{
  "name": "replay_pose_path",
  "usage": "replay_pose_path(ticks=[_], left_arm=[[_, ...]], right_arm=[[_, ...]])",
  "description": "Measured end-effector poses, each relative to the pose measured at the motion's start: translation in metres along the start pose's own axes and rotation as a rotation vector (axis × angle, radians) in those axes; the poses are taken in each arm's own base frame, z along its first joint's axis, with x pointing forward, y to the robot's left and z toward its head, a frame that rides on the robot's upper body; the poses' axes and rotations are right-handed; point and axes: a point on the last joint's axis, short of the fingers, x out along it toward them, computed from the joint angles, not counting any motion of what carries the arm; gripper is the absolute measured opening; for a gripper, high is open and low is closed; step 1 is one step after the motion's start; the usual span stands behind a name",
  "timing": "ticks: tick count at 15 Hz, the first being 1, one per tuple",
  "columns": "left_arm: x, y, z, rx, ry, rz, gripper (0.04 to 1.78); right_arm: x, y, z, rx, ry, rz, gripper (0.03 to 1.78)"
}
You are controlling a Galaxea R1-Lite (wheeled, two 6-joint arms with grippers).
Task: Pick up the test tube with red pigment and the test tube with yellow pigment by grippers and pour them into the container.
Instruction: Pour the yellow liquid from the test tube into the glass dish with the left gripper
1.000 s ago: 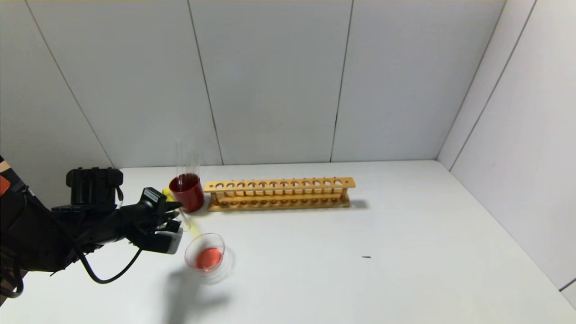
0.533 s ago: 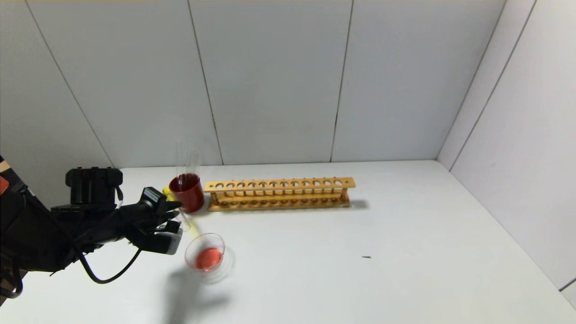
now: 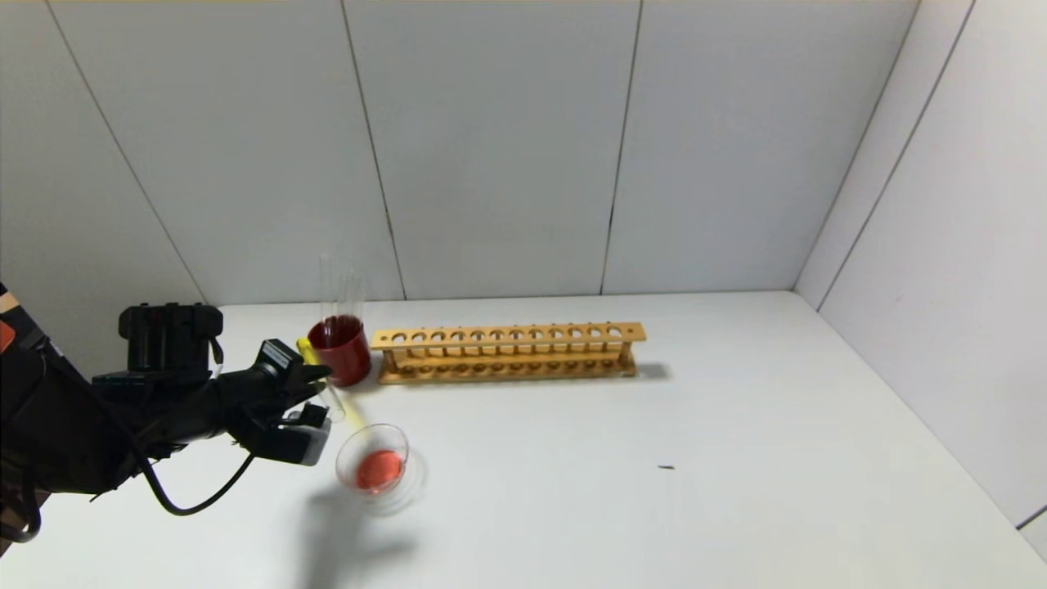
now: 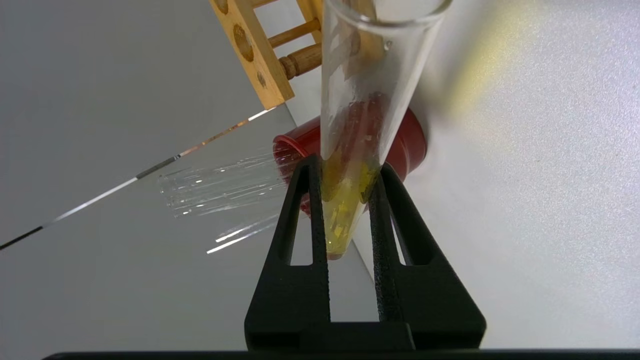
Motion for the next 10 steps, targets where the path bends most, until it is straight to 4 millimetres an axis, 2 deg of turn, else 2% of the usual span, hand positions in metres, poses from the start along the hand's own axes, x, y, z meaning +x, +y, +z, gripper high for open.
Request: replay_pose_path(ticks=[10], left_arm=[[-0.0010, -0.0021, 0.0018, 0.103, -0.032, -0.011, 0.30]], right_arm=[[0.0000, 0.0000, 0.0000, 0.000, 0.000, 0.000, 1.75]])
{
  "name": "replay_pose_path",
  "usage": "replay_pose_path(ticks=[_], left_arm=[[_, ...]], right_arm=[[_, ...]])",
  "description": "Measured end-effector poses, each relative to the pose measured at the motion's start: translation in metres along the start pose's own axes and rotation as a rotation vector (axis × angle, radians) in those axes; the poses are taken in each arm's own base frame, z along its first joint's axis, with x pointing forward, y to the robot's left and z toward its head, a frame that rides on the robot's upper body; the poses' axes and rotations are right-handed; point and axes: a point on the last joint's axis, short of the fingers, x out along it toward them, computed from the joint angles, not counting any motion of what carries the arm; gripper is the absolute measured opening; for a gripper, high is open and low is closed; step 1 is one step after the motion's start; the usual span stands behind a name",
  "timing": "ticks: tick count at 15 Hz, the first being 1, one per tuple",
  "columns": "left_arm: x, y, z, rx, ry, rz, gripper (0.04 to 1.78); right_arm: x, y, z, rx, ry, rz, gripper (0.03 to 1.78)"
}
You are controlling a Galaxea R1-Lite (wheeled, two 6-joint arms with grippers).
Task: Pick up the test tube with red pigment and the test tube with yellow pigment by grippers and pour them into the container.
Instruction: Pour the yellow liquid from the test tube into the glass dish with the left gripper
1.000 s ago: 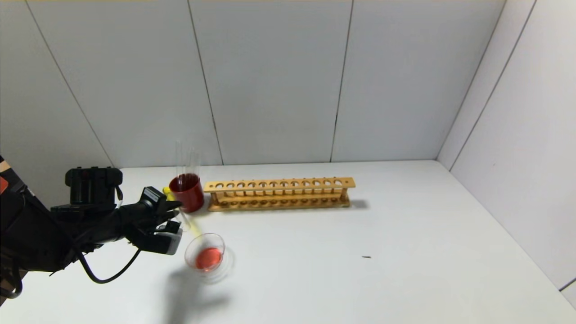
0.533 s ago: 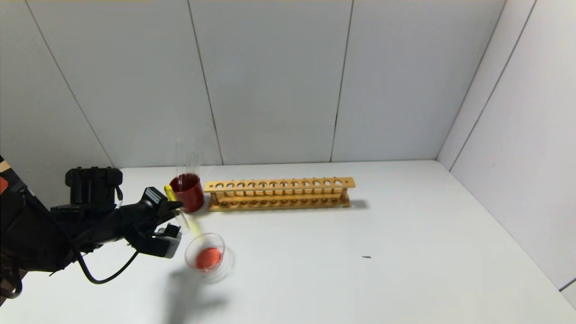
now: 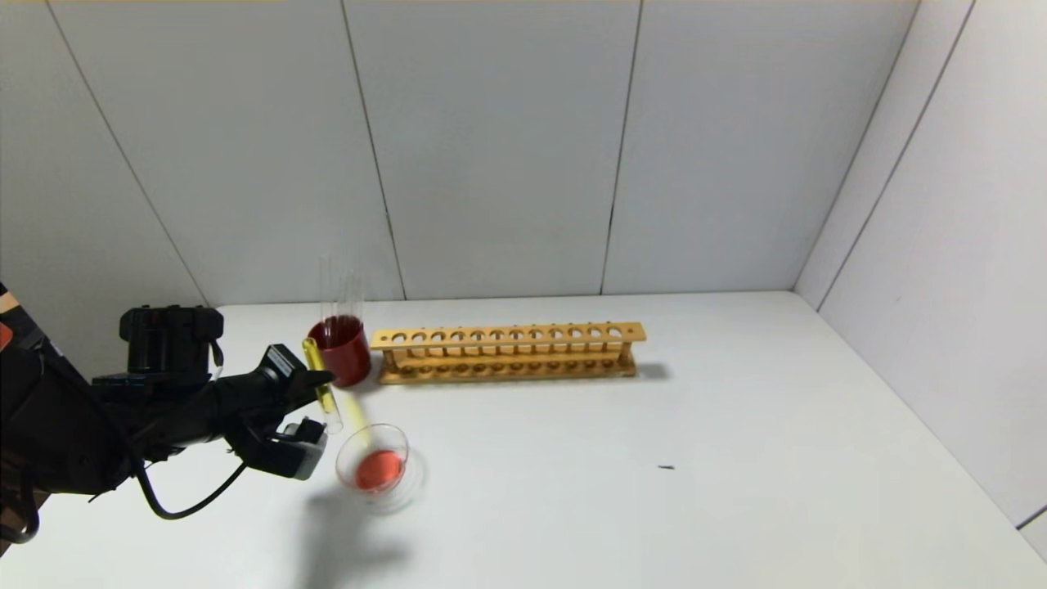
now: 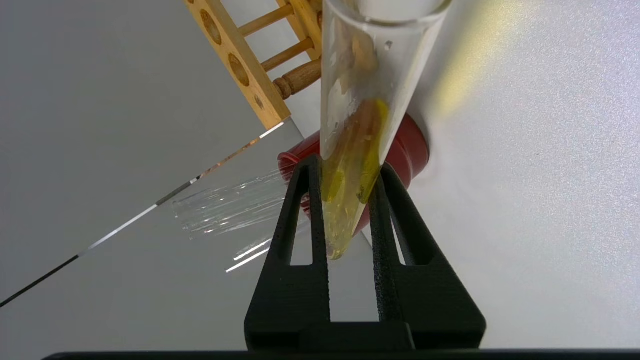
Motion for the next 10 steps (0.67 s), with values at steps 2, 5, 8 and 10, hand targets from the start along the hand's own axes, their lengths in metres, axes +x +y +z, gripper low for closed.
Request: replay_pose_path(ticks=[2, 5, 8, 10], left_arm=[[0.0002, 0.0003, 0.0001, 0.001, 0.000, 0.001, 0.30], [0.0004, 0.0004, 0.0001, 0.000, 0.000, 0.001, 0.30], [0.0016, 0.0016, 0.0017, 0.002, -0.005, 0.004, 0.30], [0.0022, 0.0019, 0.0031, 0.007, -0.010, 0.002, 0.30]], right_arm=[[0.0000, 0.0000, 0.0000, 0.000, 0.000, 0.000, 1.75], [0.0000, 0.0000, 0.0000, 0.000, 0.000, 0.000, 1.75], [0.0000, 0.0000, 0.0000, 0.000, 0.000, 0.000, 1.75], [0.0000, 0.0000, 0.0000, 0.000, 0.000, 0.000, 1.75]])
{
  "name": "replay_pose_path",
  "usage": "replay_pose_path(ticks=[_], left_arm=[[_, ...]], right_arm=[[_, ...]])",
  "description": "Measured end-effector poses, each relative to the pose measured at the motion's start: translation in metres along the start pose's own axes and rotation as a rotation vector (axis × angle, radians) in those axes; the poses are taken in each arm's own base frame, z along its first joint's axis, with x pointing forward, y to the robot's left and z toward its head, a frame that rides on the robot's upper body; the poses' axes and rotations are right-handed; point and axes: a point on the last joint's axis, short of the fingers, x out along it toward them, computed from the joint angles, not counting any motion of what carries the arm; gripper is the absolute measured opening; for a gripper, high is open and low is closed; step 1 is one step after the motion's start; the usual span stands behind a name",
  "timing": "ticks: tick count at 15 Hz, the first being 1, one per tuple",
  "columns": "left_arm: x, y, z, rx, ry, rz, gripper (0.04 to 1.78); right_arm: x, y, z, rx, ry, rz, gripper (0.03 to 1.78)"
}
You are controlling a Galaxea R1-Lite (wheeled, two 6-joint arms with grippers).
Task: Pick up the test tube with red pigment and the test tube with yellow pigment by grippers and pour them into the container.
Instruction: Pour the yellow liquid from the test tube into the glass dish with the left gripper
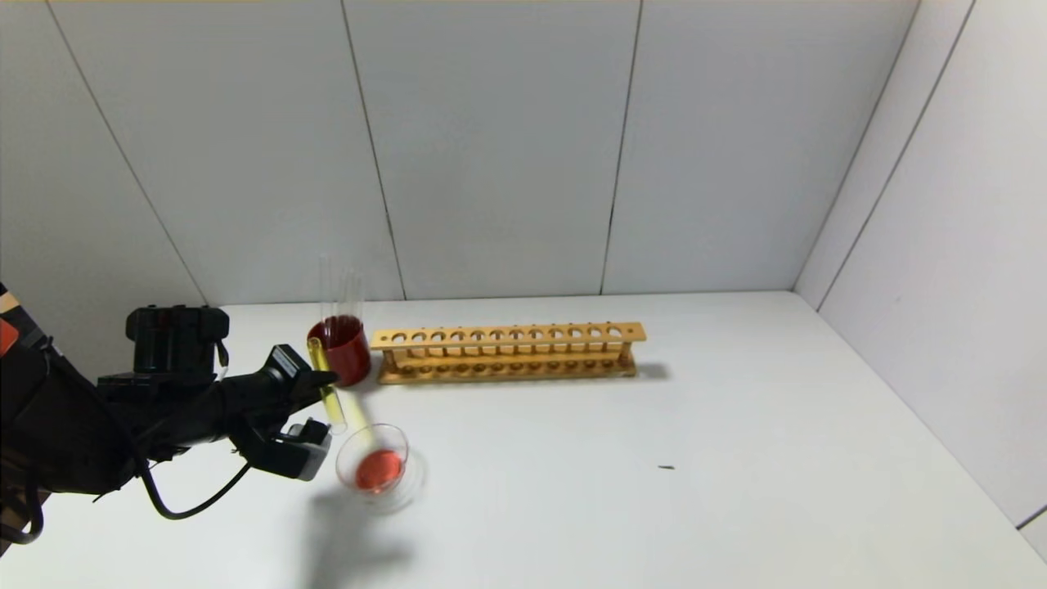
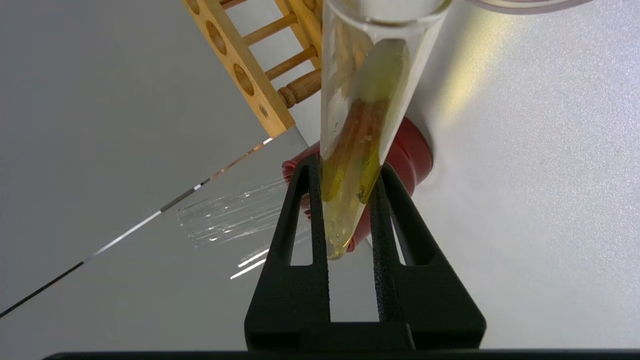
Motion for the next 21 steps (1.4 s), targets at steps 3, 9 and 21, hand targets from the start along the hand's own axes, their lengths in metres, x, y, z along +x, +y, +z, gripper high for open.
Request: replay_pose_path(ticks=[3, 9, 21], left_arm=[[0.001, 0.000, 0.001, 0.040, -0.005, -0.003, 0.30], [0.009, 0.003, -0.001, 0.116, -0.003, -0.009, 0.30], [0.027, 0.012, -0.003, 0.193, 0.007, -0.018, 0.30]], right_arm=[[0.000, 0.000, 0.000, 0.000, 0.000, 0.000, 1.75], [0.000, 0.000, 0.000, 0.000, 0.000, 0.000, 1.75], [0.000, 0.000, 0.000, 0.000, 0.000, 0.000, 1.75]])
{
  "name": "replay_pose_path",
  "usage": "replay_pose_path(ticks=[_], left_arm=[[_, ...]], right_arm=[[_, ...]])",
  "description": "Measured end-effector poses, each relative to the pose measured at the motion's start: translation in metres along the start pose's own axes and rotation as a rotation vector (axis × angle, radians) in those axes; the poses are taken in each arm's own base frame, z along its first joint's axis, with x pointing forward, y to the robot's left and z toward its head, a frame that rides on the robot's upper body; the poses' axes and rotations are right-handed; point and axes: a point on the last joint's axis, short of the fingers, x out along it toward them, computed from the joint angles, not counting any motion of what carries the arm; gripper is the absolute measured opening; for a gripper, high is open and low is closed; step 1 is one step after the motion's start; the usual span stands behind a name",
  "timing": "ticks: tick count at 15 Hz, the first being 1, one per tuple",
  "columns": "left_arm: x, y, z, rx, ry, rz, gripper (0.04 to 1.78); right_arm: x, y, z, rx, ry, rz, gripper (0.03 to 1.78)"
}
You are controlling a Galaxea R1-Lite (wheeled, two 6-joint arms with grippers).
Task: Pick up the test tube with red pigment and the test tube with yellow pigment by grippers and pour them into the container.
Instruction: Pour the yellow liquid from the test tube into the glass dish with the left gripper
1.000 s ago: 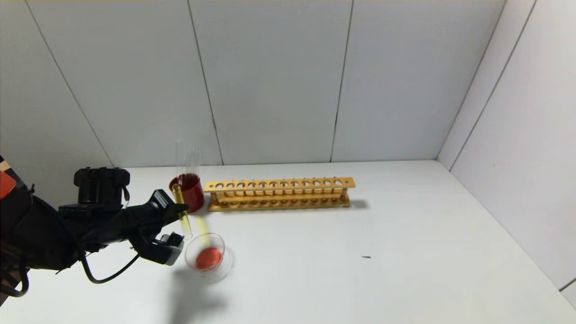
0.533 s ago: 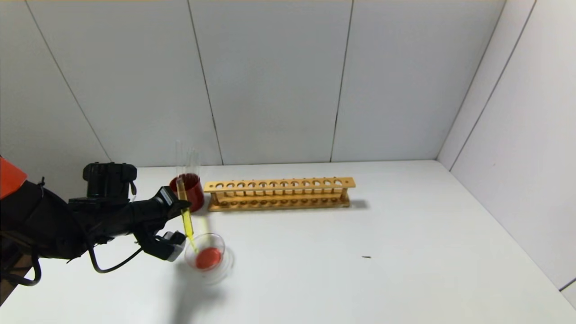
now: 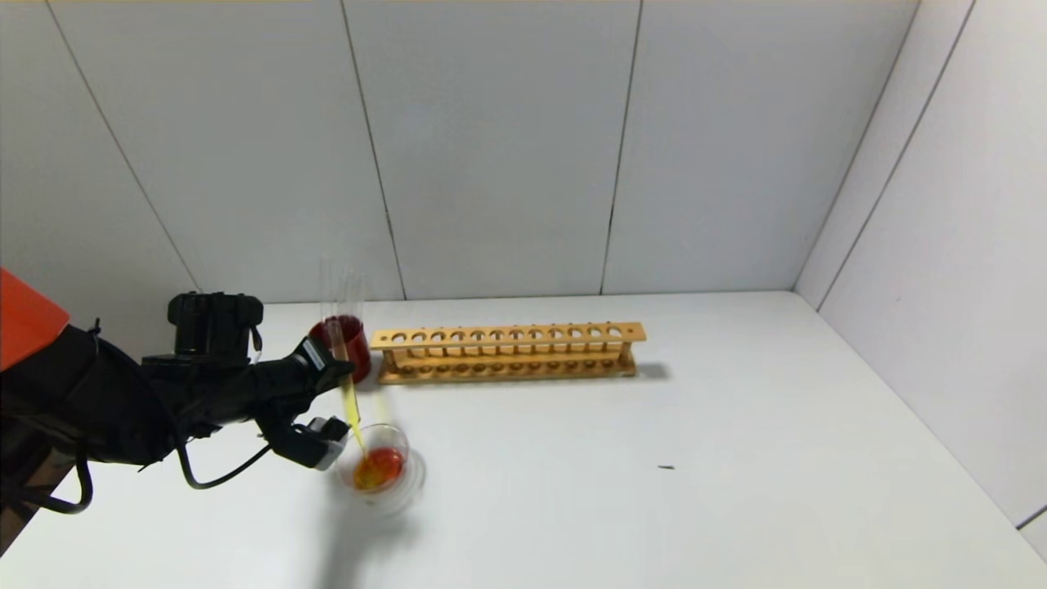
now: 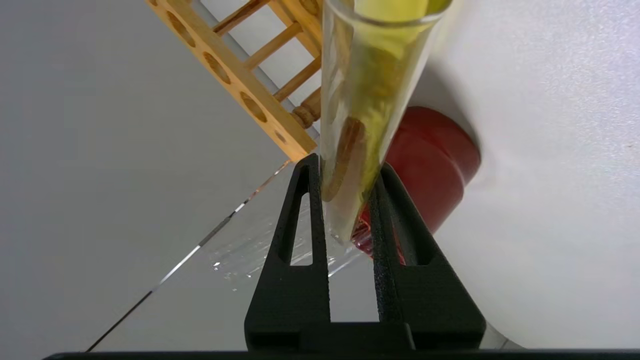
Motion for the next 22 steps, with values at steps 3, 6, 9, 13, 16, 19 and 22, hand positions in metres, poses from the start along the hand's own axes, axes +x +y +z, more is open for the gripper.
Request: replay_pose_path(ticks=[3, 6, 9, 13, 16, 19, 22], left_arm=[[0.000, 0.001, 0.000, 0.029, -0.002, 0.001, 0.30], [0.001, 0.003, -0.001, 0.061, 0.002, 0.006, 0.30], [0.001, 0.005, -0.003, 0.085, 0.011, 0.012, 0.30], [0.001, 0.007, -0.002, 0.121, 0.010, 0.017, 0.30], [0.000, 0.009, -0.002, 0.127, 0.012, 0.024, 0.30], [0.000, 0.010, -0.001, 0.133, 0.012, 0.028, 0.30], [-0.003, 0.014, 0.000, 0.172, 0.015, 0.037, 0.30]], right_arm=[[0.000, 0.000, 0.000, 0.000, 0.000, 0.000, 1.75], [0.000, 0.000, 0.000, 0.000, 0.000, 0.000, 1.75], [0.000, 0.000, 0.000, 0.000, 0.000, 0.000, 1.75], [0.000, 0.000, 0.000, 0.000, 0.000, 0.000, 1.75], [0.000, 0.000, 0.000, 0.000, 0.000, 0.000, 1.75], [0.000, 0.000, 0.000, 0.000, 0.000, 0.000, 1.75], [0.000, 0.000, 0.000, 0.000, 0.000, 0.000, 1.75]])
